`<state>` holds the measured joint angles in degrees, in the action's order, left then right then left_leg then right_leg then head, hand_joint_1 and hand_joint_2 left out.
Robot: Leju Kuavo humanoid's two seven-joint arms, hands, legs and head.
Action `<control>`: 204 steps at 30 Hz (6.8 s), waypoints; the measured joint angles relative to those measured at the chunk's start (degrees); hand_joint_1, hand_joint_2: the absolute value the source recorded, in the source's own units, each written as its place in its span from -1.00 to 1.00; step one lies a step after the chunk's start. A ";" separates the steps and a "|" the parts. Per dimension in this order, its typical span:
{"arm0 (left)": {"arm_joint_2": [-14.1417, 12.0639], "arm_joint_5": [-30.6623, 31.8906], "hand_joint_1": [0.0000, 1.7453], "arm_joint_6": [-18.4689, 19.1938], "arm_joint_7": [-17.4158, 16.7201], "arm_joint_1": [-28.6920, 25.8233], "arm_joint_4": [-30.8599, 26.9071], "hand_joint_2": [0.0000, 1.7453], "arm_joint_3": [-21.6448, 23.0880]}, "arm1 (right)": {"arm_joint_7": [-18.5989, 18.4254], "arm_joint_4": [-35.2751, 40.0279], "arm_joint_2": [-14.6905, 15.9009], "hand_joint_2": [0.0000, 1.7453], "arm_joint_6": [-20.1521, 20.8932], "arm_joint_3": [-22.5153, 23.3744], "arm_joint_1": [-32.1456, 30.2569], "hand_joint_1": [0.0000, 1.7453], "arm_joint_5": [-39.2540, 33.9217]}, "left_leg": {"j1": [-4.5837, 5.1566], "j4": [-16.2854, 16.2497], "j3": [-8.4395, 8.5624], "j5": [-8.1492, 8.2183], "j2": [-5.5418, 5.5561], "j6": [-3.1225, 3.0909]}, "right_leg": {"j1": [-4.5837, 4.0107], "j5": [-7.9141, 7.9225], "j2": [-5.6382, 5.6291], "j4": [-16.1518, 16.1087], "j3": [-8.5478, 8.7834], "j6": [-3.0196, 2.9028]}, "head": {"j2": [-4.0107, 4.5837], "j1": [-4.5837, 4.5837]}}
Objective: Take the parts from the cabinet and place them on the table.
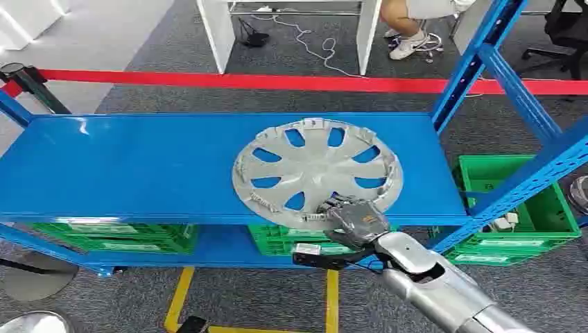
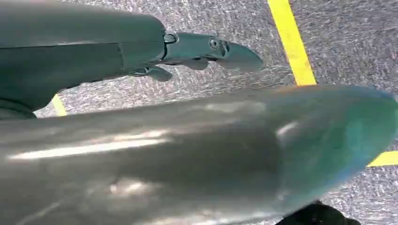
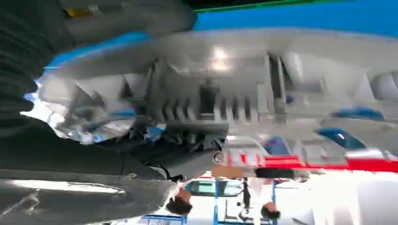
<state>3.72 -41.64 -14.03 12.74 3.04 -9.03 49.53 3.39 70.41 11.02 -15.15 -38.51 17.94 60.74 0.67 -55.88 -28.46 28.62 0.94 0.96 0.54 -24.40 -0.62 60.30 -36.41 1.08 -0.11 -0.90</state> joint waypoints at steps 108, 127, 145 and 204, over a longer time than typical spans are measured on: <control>0.72 3.15 -1.00 -11.32 -2.03 1.14 0.42 1.00 8.57 | 0.74 35.79 2.21 1.00 -23.80 2.08 -11.49 1.00 13.49 | 0.31 0.05 -4.16 -4.10 -1.11 -2.67 | -0.47 -8.71 0.31 17.25 -7.06 1.93 | 0.00 -0.74; 0.22 1.88 -1.00 -10.69 -1.90 0.99 0.55 1.00 8.55 | 0.50 35.31 2.21 1.00 -23.52 3.56 -11.97 1.00 11.39 | -0.12 -9.68 -5.06 -1.91 -0.86 0.07 | -0.30 0.36 0.34 -0.98 -0.36 -0.78 | 0.00 -0.31; -0.15 1.36 -1.00 -9.92 -1.88 0.93 0.57 1.00 8.55 | 0.70 34.79 2.14 1.00 -23.23 4.57 -12.15 1.00 9.64 | 0.71 0.16 -8.00 -7.81 -1.08 -1.69 | -0.43 -6.33 0.27 -4.48 10.48 1.38 | 0.00 -1.40; -0.85 -0.37 -1.00 -9.49 -1.73 0.77 0.92 1.00 8.55 | -1.29 33.39 0.76 1.00 -23.32 6.05 -10.60 1.00 15.67 | -0.41 0.01 -3.64 -3.89 2.98 -1.57 | -0.12 -2.91 -0.50 3.70 1.74 0.93 | 0.00 -0.74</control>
<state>2.86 -42.01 -23.52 11.02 3.82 -8.11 58.07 2.10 103.80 11.78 -38.47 -32.46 7.34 76.41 0.26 -55.87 -32.10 24.73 3.92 -0.61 0.42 -27.30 -1.12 64.00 -34.67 2.01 -0.11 -1.64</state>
